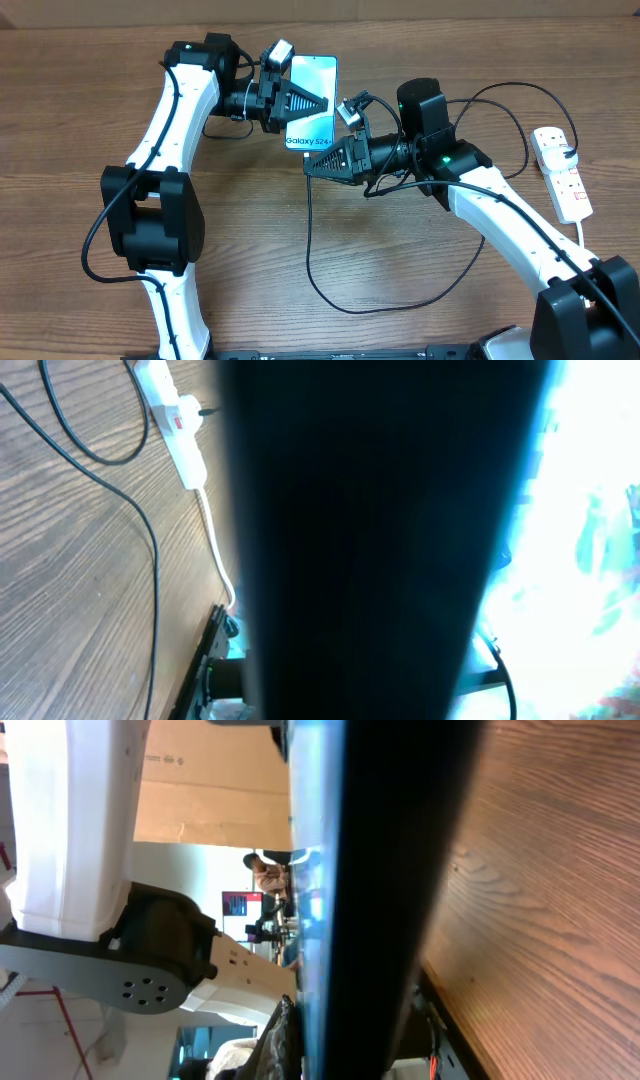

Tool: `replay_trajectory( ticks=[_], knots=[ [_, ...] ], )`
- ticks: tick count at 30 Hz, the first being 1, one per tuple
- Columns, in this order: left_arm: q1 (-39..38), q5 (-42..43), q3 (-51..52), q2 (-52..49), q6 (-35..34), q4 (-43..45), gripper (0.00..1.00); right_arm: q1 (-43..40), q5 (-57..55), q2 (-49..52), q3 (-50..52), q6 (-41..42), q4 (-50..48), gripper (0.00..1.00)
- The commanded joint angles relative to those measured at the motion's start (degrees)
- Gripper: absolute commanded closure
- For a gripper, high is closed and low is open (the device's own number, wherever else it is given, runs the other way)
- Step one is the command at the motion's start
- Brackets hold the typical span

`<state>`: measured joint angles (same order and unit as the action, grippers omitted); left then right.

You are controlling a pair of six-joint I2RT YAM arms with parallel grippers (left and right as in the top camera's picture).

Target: Plug charger to phone and switch on socket

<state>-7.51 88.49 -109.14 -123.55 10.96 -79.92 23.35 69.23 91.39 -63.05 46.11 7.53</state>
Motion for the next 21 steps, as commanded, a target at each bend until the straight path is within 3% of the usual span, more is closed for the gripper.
replay_trajectory(
  ticks=[1, 21],
  knots=[
    [-0.11, 2.05, -0.83, 1.42, -0.79, 0.74, 0.96, 0.09, 1.57, -0.48, -0.44, 0.26, -0.39, 0.96],
    [0.74, 2.03, -0.83, 1.42, -2.43, 0.68, 0.96, 0.04, -1.03, -0.48, -0.44, -2.86, -2.82, 0.96]
  ],
)
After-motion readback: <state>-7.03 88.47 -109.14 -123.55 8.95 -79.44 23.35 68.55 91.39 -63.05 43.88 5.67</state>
